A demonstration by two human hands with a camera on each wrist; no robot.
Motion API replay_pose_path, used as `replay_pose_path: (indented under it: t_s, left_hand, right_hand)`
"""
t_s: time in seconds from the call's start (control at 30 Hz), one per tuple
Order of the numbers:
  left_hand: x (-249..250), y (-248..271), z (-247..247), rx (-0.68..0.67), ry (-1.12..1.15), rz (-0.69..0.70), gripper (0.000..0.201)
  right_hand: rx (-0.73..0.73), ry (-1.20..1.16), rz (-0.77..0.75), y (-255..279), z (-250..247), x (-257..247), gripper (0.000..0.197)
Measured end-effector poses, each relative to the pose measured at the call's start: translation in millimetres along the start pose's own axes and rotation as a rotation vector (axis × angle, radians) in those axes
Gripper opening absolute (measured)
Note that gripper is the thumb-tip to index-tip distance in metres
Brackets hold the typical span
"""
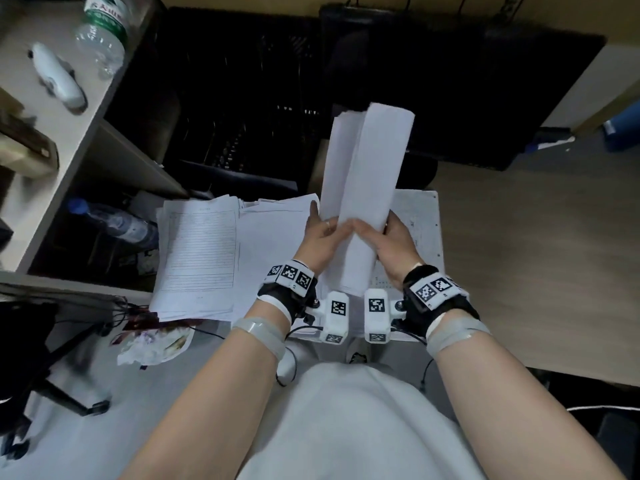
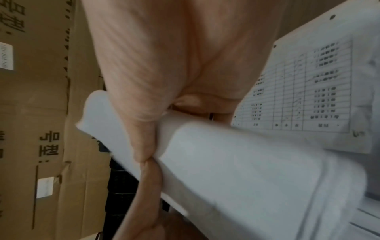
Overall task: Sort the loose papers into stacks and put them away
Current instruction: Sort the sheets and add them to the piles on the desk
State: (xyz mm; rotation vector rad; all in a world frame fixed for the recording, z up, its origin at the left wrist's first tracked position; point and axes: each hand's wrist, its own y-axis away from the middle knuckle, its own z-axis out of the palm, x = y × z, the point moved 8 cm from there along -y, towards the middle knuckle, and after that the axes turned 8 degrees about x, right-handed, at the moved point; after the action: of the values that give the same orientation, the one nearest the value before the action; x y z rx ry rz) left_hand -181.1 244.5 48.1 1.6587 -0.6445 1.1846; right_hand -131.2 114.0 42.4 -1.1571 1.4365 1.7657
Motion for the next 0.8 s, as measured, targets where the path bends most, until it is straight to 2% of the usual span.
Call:
replay_pose_path:
  t_s: [0.13, 0.23, 0.3, 0.43, 0.53, 0.67, 0.8]
  left_hand:
    - [-4.8, 10.3, 3.9, -0.027, 0.054, -0.062, 0.016]
    - [-3.9, 15.9, 7.0, -0.028, 0.079, -0.027, 0.025]
    - [-3.4, 21.1, 8.6, -0.020, 0.038, -0.025, 0.034]
    - [-0.9, 27.7, 14.3, -0.024, 0.081, -0.015, 0.036]
    - [3.7, 29.8, 16.8, -0.009, 0.146, -0.044, 0.031]
    - [17.6, 34.3, 24.3, -0.018, 0.189, -0.036, 0.024]
    - [31.1, 35.6, 23.6, -0.033, 0.105, 0.041, 0.015]
  right_hand:
    - [0.012, 0.041, -0.050, 5.3, -15.6, -5.8, 0.038]
    - [-0.004, 0.076, -0.075, 12.6, -19.5, -10.8, 0.041]
    - [-0.020, 0.143, -0.100, 17.1, -19.1, -10.5, 0.050]
    - [-0.054, 0.264, -0.120, 26.2, -18.7, -8.1, 0.060]
    - [-0.076, 0.208, -0.061, 34.8, -17.7, -9.3, 0.064]
    - [-0.122, 0.098, 0.001, 40.0, -13.2, -10.0, 0.090]
    - [-0.148, 0.174, -0.068, 47.2, -13.6, -25.7, 0.077]
